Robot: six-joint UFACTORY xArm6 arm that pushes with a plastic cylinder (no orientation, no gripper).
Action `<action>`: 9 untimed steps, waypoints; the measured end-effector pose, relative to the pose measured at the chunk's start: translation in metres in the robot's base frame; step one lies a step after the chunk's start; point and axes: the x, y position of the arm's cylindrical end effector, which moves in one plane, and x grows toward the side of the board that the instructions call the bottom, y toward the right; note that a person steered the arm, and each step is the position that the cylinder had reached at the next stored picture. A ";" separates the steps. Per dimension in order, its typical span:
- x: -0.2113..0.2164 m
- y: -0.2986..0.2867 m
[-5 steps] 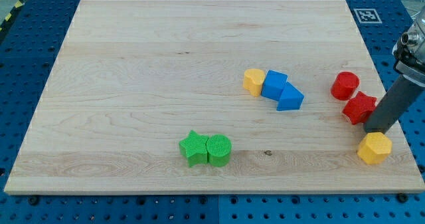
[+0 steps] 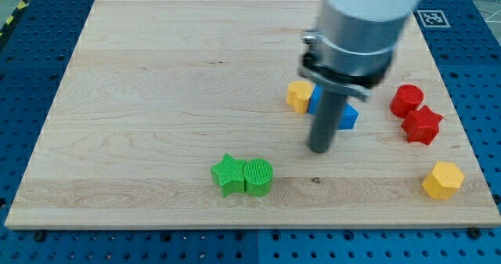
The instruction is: Move the yellow heart to the yellow hexagon
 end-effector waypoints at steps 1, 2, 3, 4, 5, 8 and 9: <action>-0.039 -0.049; -0.093 -0.055; -0.126 -0.037; -0.124 0.002; -0.110 0.008; -0.074 -0.020; -0.057 -0.044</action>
